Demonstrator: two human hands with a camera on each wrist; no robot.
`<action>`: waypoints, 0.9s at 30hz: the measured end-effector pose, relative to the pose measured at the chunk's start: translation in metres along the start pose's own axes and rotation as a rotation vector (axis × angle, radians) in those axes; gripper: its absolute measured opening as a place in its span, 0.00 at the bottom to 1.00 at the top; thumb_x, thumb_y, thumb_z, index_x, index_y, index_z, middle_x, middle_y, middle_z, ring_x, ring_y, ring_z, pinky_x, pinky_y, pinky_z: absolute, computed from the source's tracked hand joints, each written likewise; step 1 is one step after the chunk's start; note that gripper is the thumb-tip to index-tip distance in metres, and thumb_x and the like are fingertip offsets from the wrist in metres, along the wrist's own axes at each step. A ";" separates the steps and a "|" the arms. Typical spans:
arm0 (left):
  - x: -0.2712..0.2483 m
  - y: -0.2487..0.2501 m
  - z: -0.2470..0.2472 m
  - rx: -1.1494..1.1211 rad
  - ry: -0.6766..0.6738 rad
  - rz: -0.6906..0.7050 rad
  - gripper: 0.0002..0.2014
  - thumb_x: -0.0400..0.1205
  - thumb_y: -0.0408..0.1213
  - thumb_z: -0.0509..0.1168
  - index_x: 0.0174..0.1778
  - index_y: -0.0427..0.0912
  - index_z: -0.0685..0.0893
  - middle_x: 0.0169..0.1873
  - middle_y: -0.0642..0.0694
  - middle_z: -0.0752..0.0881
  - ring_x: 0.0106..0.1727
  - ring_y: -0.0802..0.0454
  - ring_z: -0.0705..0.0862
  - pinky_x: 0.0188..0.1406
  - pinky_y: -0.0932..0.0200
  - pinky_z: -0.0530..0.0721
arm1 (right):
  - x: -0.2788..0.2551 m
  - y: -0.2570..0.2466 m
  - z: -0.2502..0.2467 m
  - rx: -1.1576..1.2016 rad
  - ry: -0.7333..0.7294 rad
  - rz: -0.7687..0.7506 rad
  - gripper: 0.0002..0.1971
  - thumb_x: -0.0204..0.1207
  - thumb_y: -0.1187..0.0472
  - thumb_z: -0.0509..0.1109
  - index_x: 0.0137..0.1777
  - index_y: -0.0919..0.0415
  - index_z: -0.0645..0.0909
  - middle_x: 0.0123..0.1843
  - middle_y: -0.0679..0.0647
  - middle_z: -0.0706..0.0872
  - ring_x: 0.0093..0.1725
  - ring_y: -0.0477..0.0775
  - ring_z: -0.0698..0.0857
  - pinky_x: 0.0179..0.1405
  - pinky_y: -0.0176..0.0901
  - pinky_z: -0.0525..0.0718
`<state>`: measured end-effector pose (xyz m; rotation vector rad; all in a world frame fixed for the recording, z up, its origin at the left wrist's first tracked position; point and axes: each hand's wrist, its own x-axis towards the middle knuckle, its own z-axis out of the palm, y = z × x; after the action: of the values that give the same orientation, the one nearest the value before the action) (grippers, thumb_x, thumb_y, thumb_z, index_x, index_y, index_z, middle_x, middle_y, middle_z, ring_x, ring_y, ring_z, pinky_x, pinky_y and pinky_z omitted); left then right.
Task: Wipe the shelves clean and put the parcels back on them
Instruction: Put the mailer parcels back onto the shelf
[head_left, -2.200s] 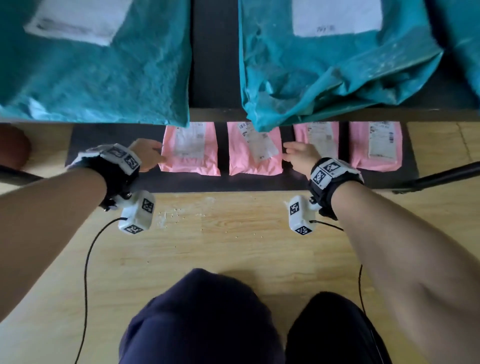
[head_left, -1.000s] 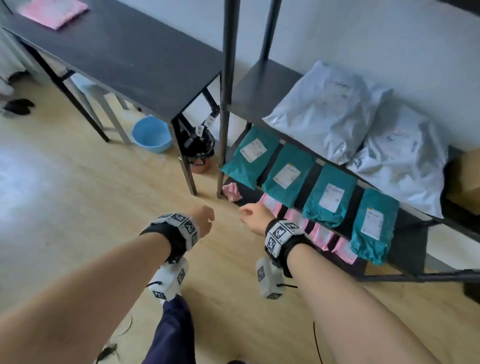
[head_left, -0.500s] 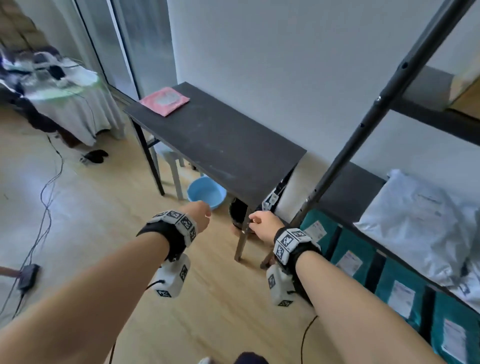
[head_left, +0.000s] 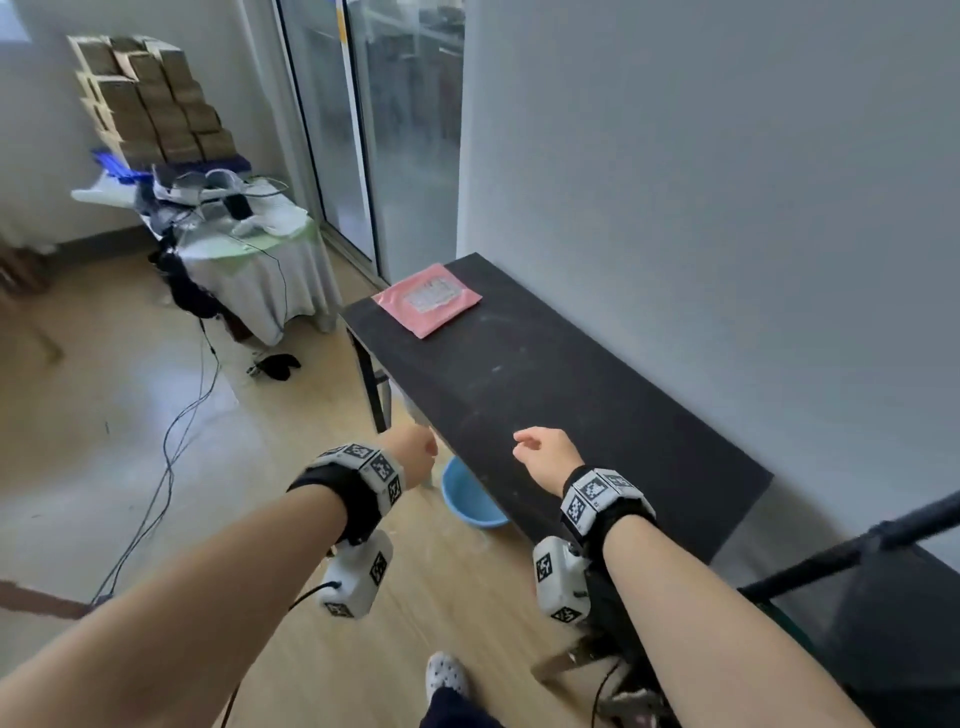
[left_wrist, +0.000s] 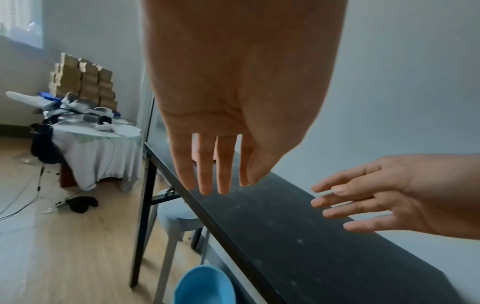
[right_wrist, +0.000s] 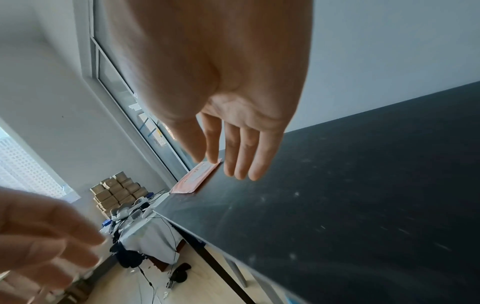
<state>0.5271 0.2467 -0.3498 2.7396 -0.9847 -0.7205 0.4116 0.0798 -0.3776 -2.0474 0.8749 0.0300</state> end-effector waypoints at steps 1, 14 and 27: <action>0.016 -0.008 -0.006 -0.010 -0.001 -0.011 0.15 0.83 0.33 0.57 0.63 0.39 0.83 0.63 0.40 0.82 0.64 0.42 0.81 0.63 0.55 0.78 | 0.024 -0.005 -0.001 0.009 -0.004 0.002 0.14 0.78 0.66 0.68 0.63 0.65 0.83 0.61 0.61 0.87 0.64 0.60 0.83 0.69 0.48 0.76; 0.205 -0.088 -0.085 -0.070 -0.071 -0.063 0.14 0.83 0.33 0.58 0.61 0.41 0.84 0.61 0.43 0.84 0.62 0.45 0.82 0.61 0.56 0.79 | 0.222 -0.082 0.033 0.316 -0.063 0.165 0.15 0.77 0.68 0.67 0.63 0.65 0.82 0.48 0.57 0.84 0.48 0.53 0.81 0.59 0.50 0.82; 0.407 -0.161 -0.166 0.011 -0.182 0.039 0.20 0.82 0.32 0.57 0.71 0.44 0.75 0.63 0.43 0.82 0.60 0.45 0.83 0.56 0.56 0.82 | 0.360 -0.135 0.072 0.547 0.173 0.517 0.22 0.74 0.71 0.70 0.69 0.65 0.76 0.59 0.61 0.84 0.61 0.58 0.84 0.67 0.58 0.80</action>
<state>0.9710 0.1106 -0.4092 2.6935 -1.0770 -0.9745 0.7833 -0.0237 -0.4433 -1.2971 1.3349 -0.0960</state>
